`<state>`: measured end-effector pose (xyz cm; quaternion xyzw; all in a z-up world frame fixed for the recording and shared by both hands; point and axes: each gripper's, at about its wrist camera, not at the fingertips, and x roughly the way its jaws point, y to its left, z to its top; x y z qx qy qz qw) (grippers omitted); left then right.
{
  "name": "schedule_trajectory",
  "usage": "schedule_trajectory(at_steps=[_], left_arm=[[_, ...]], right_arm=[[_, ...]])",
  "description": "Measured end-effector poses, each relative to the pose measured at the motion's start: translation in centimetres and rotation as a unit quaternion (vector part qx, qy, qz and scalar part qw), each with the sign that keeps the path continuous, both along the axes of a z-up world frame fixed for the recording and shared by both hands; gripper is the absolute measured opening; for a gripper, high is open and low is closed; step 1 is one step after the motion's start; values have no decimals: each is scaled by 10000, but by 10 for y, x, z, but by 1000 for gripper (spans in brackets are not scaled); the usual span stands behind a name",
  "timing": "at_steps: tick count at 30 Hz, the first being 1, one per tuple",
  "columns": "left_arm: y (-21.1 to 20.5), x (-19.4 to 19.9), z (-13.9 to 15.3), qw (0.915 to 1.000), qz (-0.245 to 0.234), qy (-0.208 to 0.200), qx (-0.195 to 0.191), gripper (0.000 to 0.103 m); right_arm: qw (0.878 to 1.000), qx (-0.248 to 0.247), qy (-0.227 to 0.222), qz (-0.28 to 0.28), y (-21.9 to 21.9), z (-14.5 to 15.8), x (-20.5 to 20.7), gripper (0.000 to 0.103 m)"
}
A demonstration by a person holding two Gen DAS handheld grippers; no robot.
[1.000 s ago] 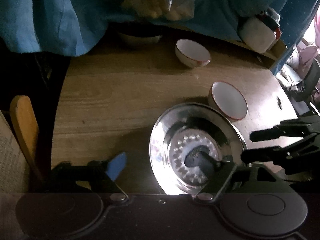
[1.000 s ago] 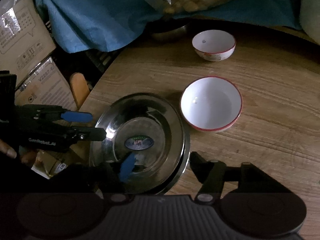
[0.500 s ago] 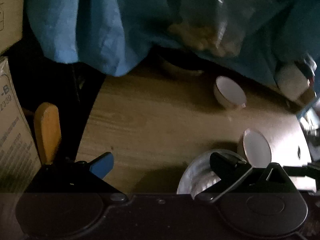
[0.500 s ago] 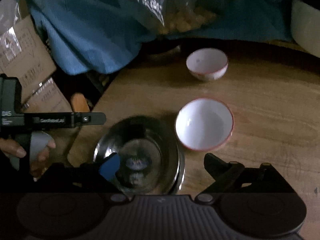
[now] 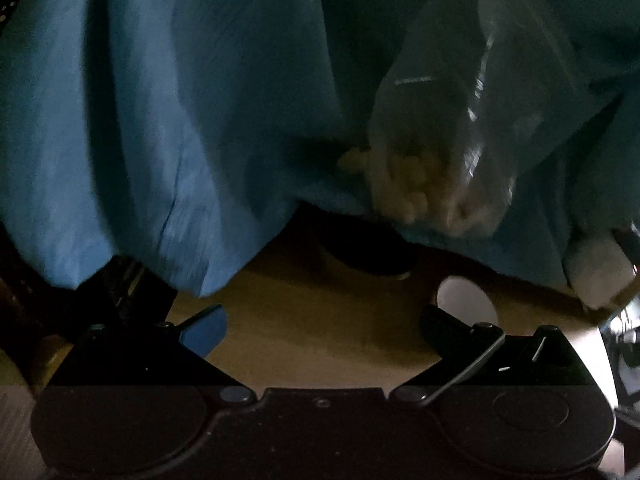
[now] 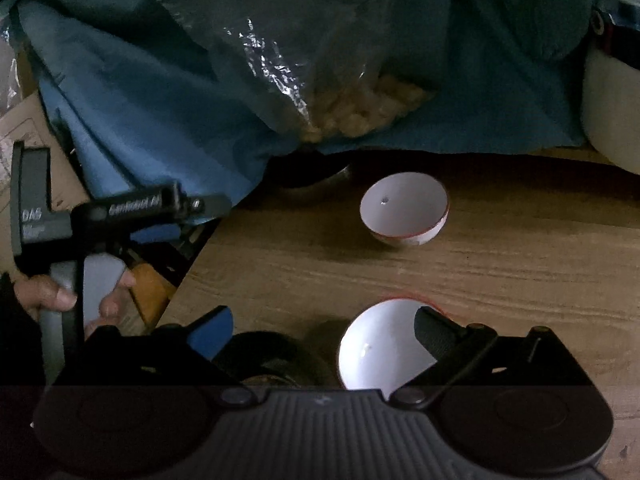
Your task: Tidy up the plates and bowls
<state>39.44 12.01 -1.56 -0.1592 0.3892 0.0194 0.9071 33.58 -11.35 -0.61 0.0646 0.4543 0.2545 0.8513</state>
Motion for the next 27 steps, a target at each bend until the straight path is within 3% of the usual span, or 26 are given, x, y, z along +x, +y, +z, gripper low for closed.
schedule_trajectory(at_steps=[7, 13, 19, 27], left_arm=[[5, 29, -13, 9980, 546, 104, -312, 102], [5, 49, -36, 9895, 1286, 90, -660, 102], [7, 62, -42, 9880, 1411, 90, -627, 99], [13, 69, -51, 9841, 1529, 172, -887, 77]], right_arm=[[9995, -34, -288, -150, 5, -2, 26, 100], [9982, 299, -359, -364, 12, -6, 72, 100], [9985, 363, -363, -190, 29, -13, 112, 86], [9993, 257, -277, -54, 47, -30, 146, 74]])
